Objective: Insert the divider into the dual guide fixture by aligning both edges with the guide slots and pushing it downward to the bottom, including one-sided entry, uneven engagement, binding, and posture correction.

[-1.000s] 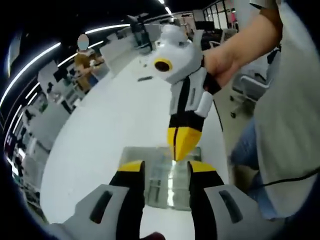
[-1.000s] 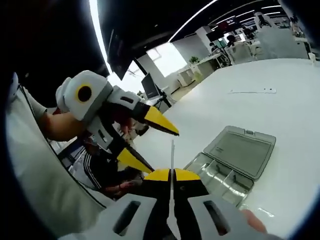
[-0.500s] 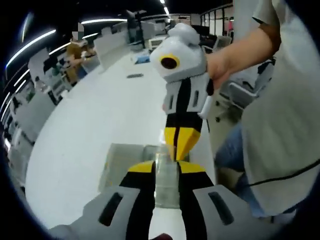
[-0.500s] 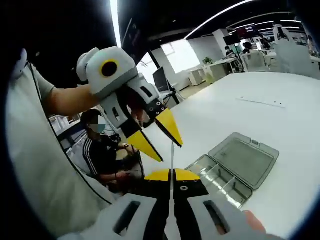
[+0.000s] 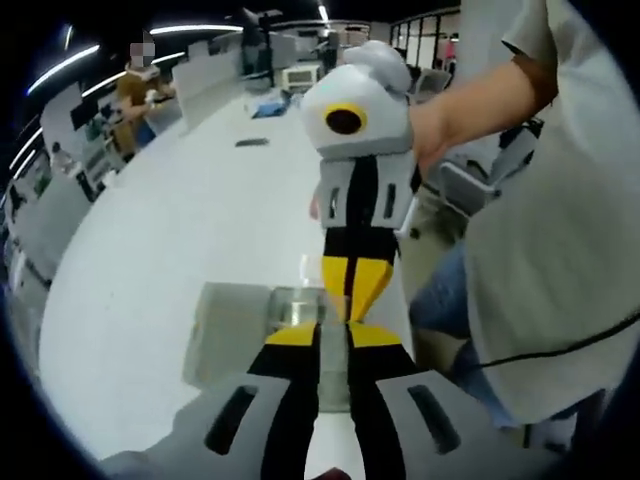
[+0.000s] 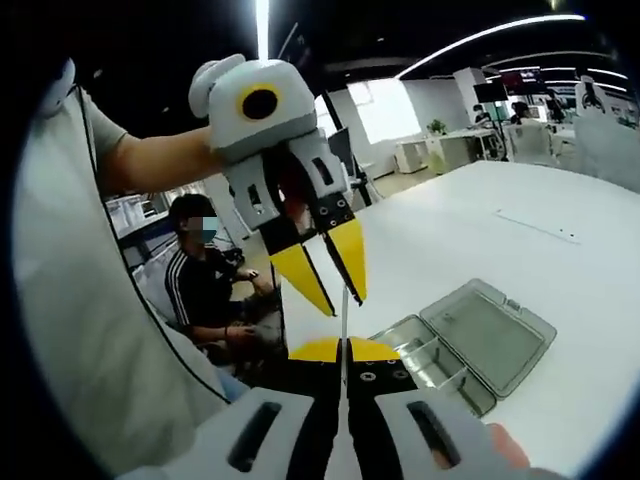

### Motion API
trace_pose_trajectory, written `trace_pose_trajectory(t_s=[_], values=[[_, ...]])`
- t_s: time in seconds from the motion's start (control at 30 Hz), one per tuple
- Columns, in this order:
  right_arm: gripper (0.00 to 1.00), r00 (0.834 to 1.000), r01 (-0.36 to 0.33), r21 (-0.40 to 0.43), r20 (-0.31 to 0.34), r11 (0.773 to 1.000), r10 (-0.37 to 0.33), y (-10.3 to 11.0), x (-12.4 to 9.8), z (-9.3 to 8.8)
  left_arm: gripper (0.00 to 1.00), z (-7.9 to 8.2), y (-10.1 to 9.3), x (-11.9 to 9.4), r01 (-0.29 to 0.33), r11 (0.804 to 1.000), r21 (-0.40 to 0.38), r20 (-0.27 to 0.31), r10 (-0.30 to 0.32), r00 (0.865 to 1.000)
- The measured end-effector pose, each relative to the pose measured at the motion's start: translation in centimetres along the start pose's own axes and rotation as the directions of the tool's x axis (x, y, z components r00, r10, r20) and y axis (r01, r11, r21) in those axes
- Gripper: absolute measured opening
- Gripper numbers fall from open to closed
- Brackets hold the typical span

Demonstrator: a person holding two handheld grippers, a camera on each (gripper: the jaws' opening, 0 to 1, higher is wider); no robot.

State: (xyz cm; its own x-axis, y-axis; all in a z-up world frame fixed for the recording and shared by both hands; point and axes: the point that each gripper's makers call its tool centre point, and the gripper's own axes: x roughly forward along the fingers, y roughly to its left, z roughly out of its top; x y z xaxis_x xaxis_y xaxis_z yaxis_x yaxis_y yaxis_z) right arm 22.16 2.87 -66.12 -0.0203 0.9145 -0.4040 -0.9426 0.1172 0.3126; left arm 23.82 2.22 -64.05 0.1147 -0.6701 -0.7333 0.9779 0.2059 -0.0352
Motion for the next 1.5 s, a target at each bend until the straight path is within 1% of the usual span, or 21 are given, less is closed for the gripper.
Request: trace_pose_trajectory(t_s=[0.07, 0.17, 0.27, 0.43, 0.5, 0.57, 0.67, 0.83, 0.97, 1.07, 1.2, 1.4, 1.5], values=[[0.00, 1.000, -0.003, -0.011, -0.001, 1.000, 0.003, 0.1, 0.0, 0.0, 0.06, -0.1, -0.1, 0.1, 0.013, 1.000, -0.008, -0.009, -0.013, 1.000], [0.00, 1.000, -0.010, -0.033, -0.001, 0.999, 0.010, 0.4, 0.0, 0.0, 0.05, -0.6, -0.3, 0.2, 0.028, 1.000, 0.000, -0.036, -0.028, 0.999], [0.00, 1.000, -0.012, -0.057, -0.008, 0.998, 0.011, 0.4, 0.1, -0.2, 0.03, -0.7, -0.5, 0.2, 0.046, 0.999, -0.012, -0.042, -0.046, 0.998], [0.00, 1.000, -0.015, -0.073, -0.007, 0.997, 0.015, 0.5, 0.1, -0.3, 0.02, -0.7, -0.7, 0.3, 0.059, 0.998, -0.021, -0.046, -0.060, 0.997], [0.00, 1.000, -0.023, -0.092, -0.013, 0.995, 0.022, 0.6, 0.1, -0.3, 0.02, -0.9, -1.0, 0.3, 0.079, 0.995, -0.059, -0.053, -0.082, 0.995], [0.00, 1.000, -0.026, -0.097, -0.013, 0.995, 0.025, 0.7, 0.1, -0.4, 0.01, -0.9, -1.1, 0.3, 0.087, 0.995, -0.055, -0.058, -0.090, 0.994], [0.00, 0.999, -0.039, -0.114, -0.017, 0.993, 0.038, 1.0, 0.2, -0.6, 0.00, -1.1, -1.6, 0.3, 0.114, 0.989, -0.094, -0.069, -0.121, 0.990], [0.00, 0.999, -0.050, -0.121, -0.019, 0.991, 0.048, 1.3, 0.4, -0.7, 0.00, -1.4, -1.9, 0.3, 0.138, 0.981, -0.134, -0.078, -0.149, 0.986], [0.00, 0.999, -0.051, -0.120, -0.013, 0.991, 0.050, 1.4, 0.4, -0.7, 0.00, -1.5, -2.0, 0.2, 0.143, 0.974, -0.173, -0.074, -0.158, 0.985], [0.00, 0.999, -0.055, -0.113, -0.006, 0.992, 0.054, 1.5, 0.5, -0.8, 0.00, -1.5, -2.1, 0.2, 0.149, 0.974, -0.169, -0.076, -0.163, 0.984], [0.00, 0.998, -0.057, -0.110, -0.004, 0.992, 0.057, 1.6, 0.6, -0.9, 0.00, -1.6, -2.3, 0.2, 0.146, 0.977, -0.156, -0.104, -0.163, 0.981], [0.00, 0.998, -0.065, -0.107, 0.003, 0.992, 0.066, 1.7, 0.9, -1.0, 0.00, -1.8, -2.3, 0.1, 0.146, 0.974, -0.171, -0.134, -0.169, 0.976], [0.00, 0.998, -0.064, -0.109, 0.000, 0.992, 0.064, 1.6, 1.1, -1.1, 0.00, -1.9, -2.3, 0.2, 0.135, 0.979, -0.155, -0.157, -0.160, 0.975]])
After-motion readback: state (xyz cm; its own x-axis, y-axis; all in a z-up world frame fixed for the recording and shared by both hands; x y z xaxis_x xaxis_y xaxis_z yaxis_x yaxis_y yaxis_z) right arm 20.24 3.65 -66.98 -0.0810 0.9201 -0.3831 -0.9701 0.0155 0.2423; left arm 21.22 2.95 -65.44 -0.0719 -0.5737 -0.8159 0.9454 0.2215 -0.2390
